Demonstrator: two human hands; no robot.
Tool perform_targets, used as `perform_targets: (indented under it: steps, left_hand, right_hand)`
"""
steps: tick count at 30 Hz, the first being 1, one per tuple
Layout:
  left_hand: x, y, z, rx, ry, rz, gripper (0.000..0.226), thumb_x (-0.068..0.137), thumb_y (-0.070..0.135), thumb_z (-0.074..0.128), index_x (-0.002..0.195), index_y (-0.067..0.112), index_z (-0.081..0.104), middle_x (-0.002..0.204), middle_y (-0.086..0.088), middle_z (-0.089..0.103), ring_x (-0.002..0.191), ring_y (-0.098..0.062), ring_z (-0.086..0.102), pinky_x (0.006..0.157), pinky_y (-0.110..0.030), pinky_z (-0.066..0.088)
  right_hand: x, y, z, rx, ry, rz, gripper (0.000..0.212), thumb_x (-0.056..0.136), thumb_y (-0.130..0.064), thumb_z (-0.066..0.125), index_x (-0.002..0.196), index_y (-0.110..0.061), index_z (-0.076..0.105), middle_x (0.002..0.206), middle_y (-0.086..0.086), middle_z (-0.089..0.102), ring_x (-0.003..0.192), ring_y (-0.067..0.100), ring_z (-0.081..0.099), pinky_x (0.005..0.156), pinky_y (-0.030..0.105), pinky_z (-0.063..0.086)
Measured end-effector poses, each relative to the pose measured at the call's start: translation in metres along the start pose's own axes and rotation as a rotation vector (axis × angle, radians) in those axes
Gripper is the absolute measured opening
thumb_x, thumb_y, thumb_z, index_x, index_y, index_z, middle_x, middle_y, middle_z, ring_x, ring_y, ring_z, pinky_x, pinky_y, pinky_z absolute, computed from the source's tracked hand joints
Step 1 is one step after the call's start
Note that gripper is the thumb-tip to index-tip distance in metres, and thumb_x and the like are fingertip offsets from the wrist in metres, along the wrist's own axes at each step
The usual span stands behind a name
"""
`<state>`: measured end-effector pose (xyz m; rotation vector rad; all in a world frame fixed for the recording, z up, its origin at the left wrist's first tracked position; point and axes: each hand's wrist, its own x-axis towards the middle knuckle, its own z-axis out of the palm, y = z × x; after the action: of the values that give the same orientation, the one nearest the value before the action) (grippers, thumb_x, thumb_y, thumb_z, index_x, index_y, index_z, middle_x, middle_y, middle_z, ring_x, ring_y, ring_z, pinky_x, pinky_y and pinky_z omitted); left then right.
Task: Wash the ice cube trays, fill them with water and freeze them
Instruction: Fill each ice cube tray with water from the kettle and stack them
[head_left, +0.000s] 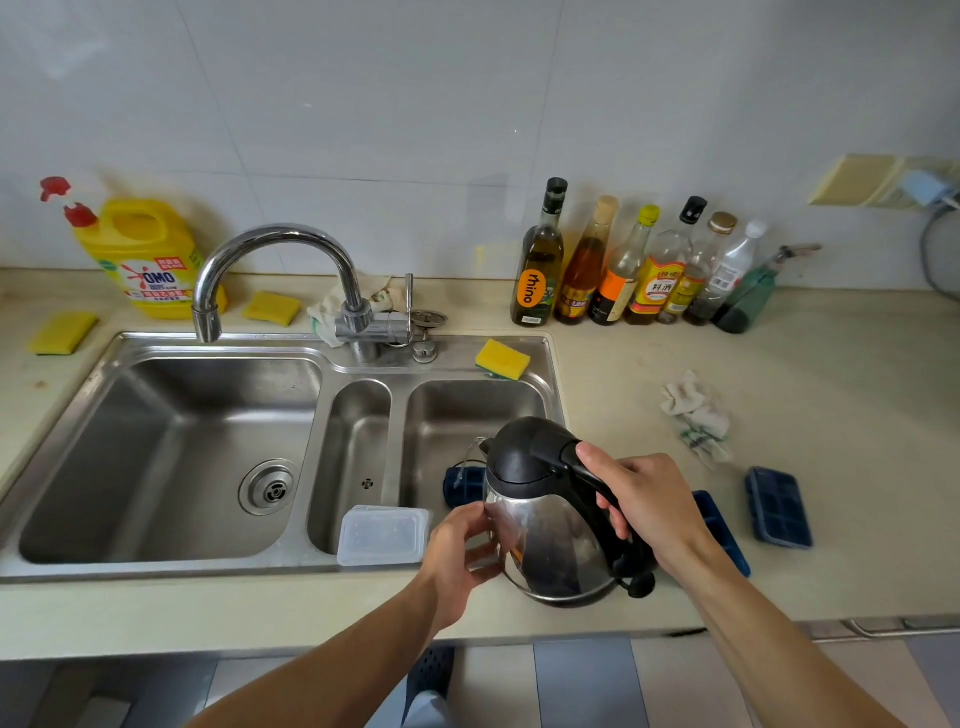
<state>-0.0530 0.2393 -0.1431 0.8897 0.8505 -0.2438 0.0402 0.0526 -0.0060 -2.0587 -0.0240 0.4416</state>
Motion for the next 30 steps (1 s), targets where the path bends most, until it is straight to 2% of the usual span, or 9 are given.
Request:
perform_targets:
  steps: [7, 15, 19, 30]
  left_hand:
    - [-0.002, 0.000, 0.006, 0.013, -0.020, 0.006, 0.032, 0.094, 0.039, 0.062, 0.111, 0.014, 0.074, 0.106, -0.011, 0.076, 0.107, -0.035, 0.068, 0.076, -0.041, 0.058]
    - [-0.006, 0.002, 0.016, 0.018, -0.045, -0.006, 0.031, 0.098, 0.038, 0.057, 0.094, 0.016, 0.080, 0.099, -0.009, 0.078, 0.105, -0.034, 0.067, 0.077, -0.041, 0.058]
    - [-0.007, 0.002, 0.020, 0.018, -0.042, -0.010, 0.031, 0.098, 0.037, 0.057, 0.107, 0.013, 0.074, 0.099, -0.009, 0.078, 0.104, -0.034, 0.068, 0.076, -0.040, 0.058]
    - [-0.005, -0.002, 0.027, 0.023, -0.053, -0.014, 0.033, 0.099, 0.037, 0.056, 0.116, 0.013, 0.071, 0.103, -0.009, 0.077, 0.107, -0.035, 0.067, 0.074, -0.039, 0.059]
  right_hand:
    - [-0.005, -0.002, -0.006, 0.001, 0.011, 0.000, 0.074, 0.087, -0.057, 0.067, 0.062, 0.012, 0.058, 0.042, 0.008, 0.054, 0.038, 0.017, 0.049, 0.044, 0.018, 0.041]
    - [-0.008, -0.005, -0.016, -0.019, 0.031, 0.011, 0.070, 0.089, -0.056, 0.067, 0.061, 0.008, 0.061, 0.043, 0.008, 0.054, 0.039, 0.017, 0.049, 0.047, 0.020, 0.044]
    - [-0.009, -0.006, -0.021, -0.024, 0.048, 0.017, 0.068, 0.089, -0.055, 0.067, 0.060, 0.007, 0.063, 0.043, 0.008, 0.055, 0.038, 0.016, 0.049, 0.044, 0.017, 0.043]
    - [-0.009, -0.002, -0.028, -0.030, 0.089, 0.028, 0.070, 0.087, -0.059, 0.067, 0.051, 0.001, 0.060, 0.039, 0.007, 0.053, 0.034, 0.014, 0.047, 0.040, 0.015, 0.039]
